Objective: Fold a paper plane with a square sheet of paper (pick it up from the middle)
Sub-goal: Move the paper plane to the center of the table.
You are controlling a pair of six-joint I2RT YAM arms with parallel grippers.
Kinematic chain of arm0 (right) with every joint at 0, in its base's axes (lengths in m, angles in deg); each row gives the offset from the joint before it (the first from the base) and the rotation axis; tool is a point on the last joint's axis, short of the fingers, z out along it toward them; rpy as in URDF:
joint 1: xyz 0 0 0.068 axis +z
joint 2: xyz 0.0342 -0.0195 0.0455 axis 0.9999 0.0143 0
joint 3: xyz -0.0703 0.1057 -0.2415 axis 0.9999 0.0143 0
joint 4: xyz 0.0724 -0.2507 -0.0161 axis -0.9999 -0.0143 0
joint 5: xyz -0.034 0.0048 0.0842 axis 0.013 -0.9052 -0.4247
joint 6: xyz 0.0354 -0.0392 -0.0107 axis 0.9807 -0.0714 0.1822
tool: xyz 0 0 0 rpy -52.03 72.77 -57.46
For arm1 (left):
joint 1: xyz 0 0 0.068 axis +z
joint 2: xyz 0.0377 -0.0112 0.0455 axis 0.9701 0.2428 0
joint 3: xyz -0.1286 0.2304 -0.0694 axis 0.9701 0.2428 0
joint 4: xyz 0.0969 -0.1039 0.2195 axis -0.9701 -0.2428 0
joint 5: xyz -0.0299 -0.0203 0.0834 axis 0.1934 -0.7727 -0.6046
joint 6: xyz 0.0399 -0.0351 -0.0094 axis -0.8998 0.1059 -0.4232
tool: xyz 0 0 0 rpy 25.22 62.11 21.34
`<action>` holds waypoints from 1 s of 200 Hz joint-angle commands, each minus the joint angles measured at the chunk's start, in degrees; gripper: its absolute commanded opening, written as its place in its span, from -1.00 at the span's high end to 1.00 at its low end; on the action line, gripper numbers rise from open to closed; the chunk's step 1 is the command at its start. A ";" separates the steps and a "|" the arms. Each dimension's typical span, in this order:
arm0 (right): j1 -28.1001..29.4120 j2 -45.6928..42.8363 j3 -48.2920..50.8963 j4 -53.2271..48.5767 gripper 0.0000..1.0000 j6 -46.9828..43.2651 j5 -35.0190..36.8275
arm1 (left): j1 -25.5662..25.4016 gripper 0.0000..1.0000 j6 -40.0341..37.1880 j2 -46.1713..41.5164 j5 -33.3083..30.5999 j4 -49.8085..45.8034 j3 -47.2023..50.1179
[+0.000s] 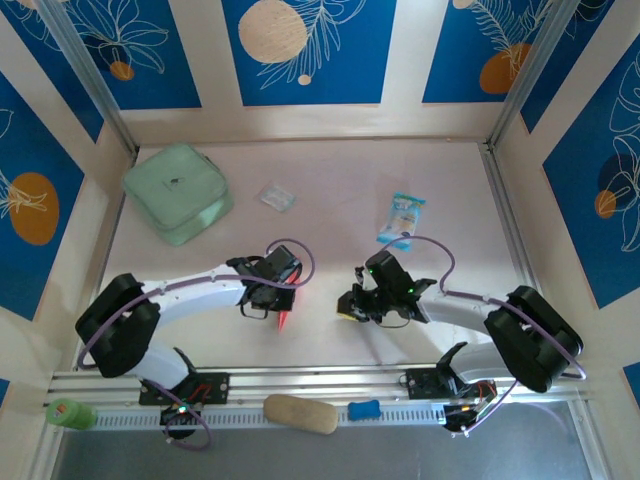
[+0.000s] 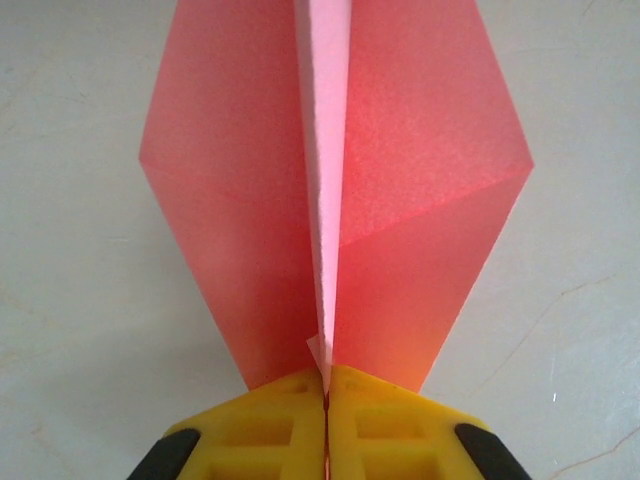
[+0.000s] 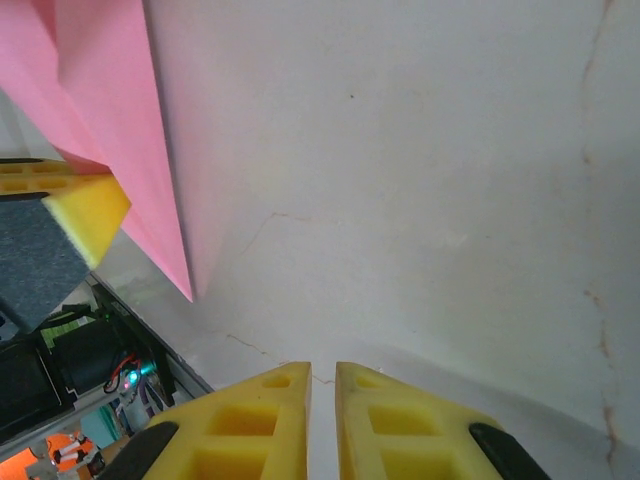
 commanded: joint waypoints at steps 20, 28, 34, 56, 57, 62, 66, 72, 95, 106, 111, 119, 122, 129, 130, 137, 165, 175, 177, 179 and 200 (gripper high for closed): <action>0.39 -2.21 -1.46 -2.65 0.71 -0.14 0.51 | -0.45 0.83 0.53 1.87 0.93 0.75 -0.06; 0.35 -2.43 -1.55 -2.91 0.71 -0.18 0.51 | -0.45 0.83 0.52 2.12 1.08 0.93 -0.13; 0.36 -2.60 -1.71 -3.23 0.71 -0.27 0.61 | -0.45 0.82 0.53 2.22 1.11 0.93 -0.19; 0.31 -3.02 -1.80 -3.95 0.71 -0.49 0.87 | -0.45 0.79 0.36 2.23 1.00 0.89 -0.41; 0.31 -3.08 -1.81 -3.98 0.71 -0.49 0.87 | -0.45 0.79 0.36 2.24 0.97 0.91 -0.41; 0.31 -3.11 -1.81 -4.06 0.71 -0.48 0.92 | -0.45 0.78 0.31 2.32 1.07 0.93 -0.41; 0.31 -3.07 -1.75 -4.02 0.71 -0.44 0.92 | -0.45 0.77 0.19 2.33 1.11 0.94 -0.40; 0.31 -3.19 -1.73 -3.95 0.71 -0.39 0.91 | -0.52 0.76 0.14 2.39 1.35 1.13 -0.41; 0.31 -3.15 -1.67 -3.81 0.71 -0.39 0.87 | -0.45 0.74 -0.32 3.15 2.47 1.51 -0.50; 0.31 -3.22 -1.73 -3.93 0.71 -0.40 0.87 | -0.45 0.74 -0.41 3.42 2.61 1.51 -0.67; 0.31 -3.26 -1.72 -4.01 0.71 -0.40 0.87 | -0.47 0.74 -0.44 3.55 2.61 1.46 -0.67; 0.31 -3.24 -1.64 -4.02 0.71 -0.48 0.91 | -0.46 0.74 -0.42 3.69 2.66 1.59 -0.68; 0.31 -3.24 -1.64 -4.02 0.71 -0.47 0.96 | -0.47 0.74 -0.41 3.73 2.69 1.63 -0.68; 0.31 -3.32 -1.58 -3.98 0.70 -0.49 0.89 | -0.45 0.74 -0.39 3.88 2.78 1.72 -0.76; 0.31 -3.32 -1.61 -4.00 0.70 -0.49 0.88 | -0.45 0.74 -0.41 3.89 2.78 1.72 -0.76; 0.26 -3.33 -1.51 -4.06 0.70 -0.49 0.96 | -0.45 0.73 -0.48 4.06 2.87 1.73 -0.92; 0.22 -3.58 -1.37 -4.02 0.70 -0.40 1.05 | -0.58 0.73 -0.60 4.86 2.78 1.46 -1.29; 0.22 -3.61 -1.29 -4.09 0.70 -0.40 1.05 | -0.60 0.73 -0.69 5.02 2.92 1.55 -1.38; 0.22 -3.64 -1.29 -4.10 0.70 -0.40 1.03 | -0.62 0.72 -0.65 5.09 2.95 1.55 -1.42; 0.22 -3.69 -1.29 -4.13 0.70 -0.40 1.04 | -0.62 0.72 -0.69 5.13 2.96 1.55 -1.46; 0.13 -3.73 -1.29 -4.24 0.71 -0.49 1.09 | -0.86 0.72 -0.56 5.14 2.63 1.36 -1.70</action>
